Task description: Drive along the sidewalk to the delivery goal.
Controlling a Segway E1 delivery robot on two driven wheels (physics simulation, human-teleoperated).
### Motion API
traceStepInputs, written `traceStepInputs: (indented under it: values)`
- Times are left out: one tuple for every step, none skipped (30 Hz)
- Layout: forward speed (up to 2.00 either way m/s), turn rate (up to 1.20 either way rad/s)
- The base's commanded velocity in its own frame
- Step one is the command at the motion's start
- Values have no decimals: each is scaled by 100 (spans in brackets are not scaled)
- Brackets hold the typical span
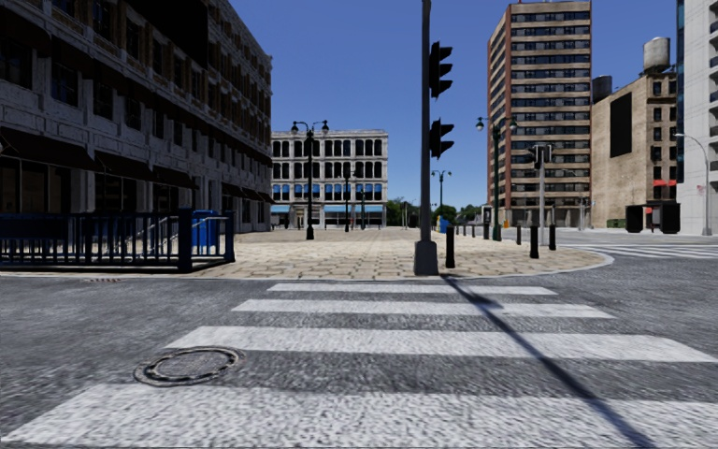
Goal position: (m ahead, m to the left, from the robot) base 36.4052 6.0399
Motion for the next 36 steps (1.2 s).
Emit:
traceStepInputs:
  values:
    - [200, 0]
    - [200, 0]
    - [200, 0]
    - [200, 0]
    - [200, 0]
    - [200, 0]
    - [200, 0]
    - [200, 0]
    - [200, 0]
    - [200, 0]
    - [200, 0]
    - [200, 0]
    - [200, 0]
    - [200, 0]
    - [200, 0]
    - [200, 0]
    - [200, 0]
    - [200, 0]
    - [200, 0]
    - [200, 0]
    - [200, 0]
    - [200, 0]
    - [200, 0]
    - [200, 0]
    - [200, 0]
    - [200, 0]
    - [200, 0]
    - [200, 0]
    - [200, 0]
    - [200, 0]
    - [200, 0]
    - [200, 0]
    - [200, 0]
    - [200, 0]
    - [200, 0]
    - [200, 0]
